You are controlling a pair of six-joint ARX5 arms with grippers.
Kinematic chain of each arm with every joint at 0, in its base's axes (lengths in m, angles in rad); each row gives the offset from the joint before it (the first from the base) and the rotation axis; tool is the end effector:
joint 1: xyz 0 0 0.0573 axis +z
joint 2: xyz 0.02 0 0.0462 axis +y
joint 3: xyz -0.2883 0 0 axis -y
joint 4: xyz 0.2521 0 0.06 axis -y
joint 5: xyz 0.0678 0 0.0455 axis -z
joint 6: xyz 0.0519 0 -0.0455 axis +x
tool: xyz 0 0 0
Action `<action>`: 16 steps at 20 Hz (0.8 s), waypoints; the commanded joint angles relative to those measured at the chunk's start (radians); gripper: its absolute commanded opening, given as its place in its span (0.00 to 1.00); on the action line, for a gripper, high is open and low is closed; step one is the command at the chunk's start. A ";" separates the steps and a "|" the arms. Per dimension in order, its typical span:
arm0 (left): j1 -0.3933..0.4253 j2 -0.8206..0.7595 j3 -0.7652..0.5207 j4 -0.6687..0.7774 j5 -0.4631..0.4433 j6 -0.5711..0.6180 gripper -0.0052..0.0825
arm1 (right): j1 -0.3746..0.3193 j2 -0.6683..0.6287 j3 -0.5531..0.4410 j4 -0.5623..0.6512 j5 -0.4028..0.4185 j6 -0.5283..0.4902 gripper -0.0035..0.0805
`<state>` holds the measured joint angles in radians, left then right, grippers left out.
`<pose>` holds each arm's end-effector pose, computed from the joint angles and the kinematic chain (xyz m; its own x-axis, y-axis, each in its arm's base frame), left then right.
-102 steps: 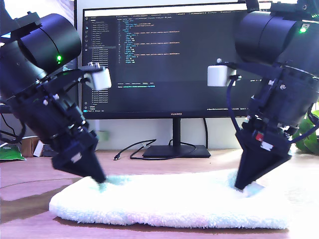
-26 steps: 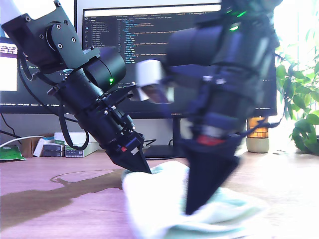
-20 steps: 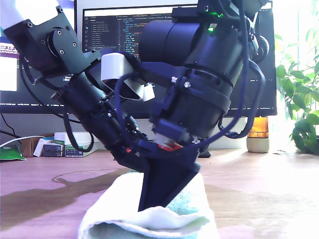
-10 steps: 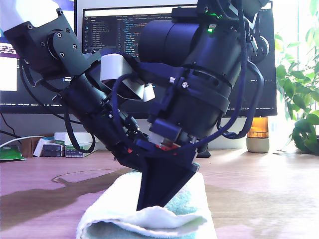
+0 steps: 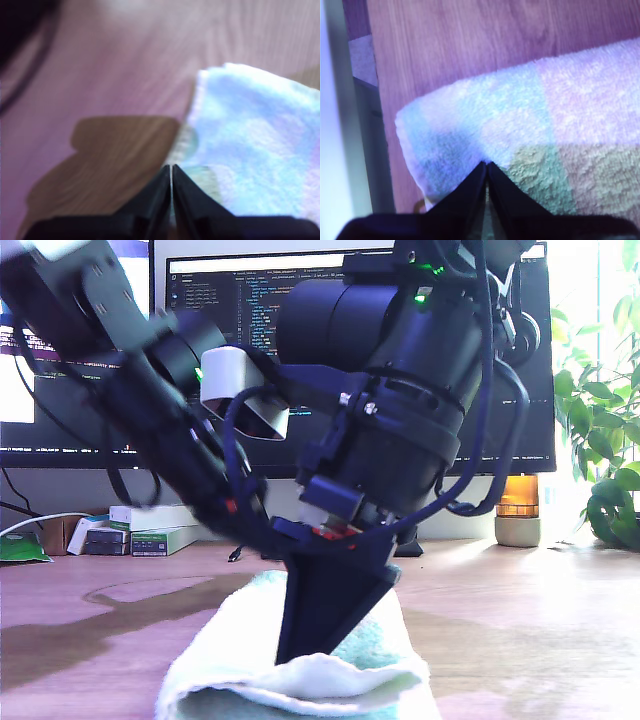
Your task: Fold the tea towel to a neat square and place it to the right
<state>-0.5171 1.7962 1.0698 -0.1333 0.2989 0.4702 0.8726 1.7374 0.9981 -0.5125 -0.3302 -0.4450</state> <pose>0.3309 -0.2058 0.1730 0.3966 -0.5643 -0.7241 0.8685 0.4862 0.0968 0.2000 0.2645 0.1513 -0.0577 0.4357 -0.8983 -0.9758 0.1655 0.1429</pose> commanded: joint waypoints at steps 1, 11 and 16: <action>0.004 -0.040 0.004 -0.020 0.039 -0.020 0.04 | 0.008 -0.034 -0.008 -0.010 -0.001 0.005 0.03; 0.050 -0.150 -0.059 -0.099 0.304 -0.060 0.04 | -0.005 -0.196 -0.009 -0.015 0.027 -0.018 0.03; 0.050 -0.226 -0.219 0.065 0.325 -0.122 0.04 | -0.005 -0.299 -0.011 -0.071 0.092 -0.156 0.03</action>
<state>-0.4656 1.5875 0.8814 -0.0925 0.6125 0.3557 0.8703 1.4639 0.9981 -0.5804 -0.2459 -0.5869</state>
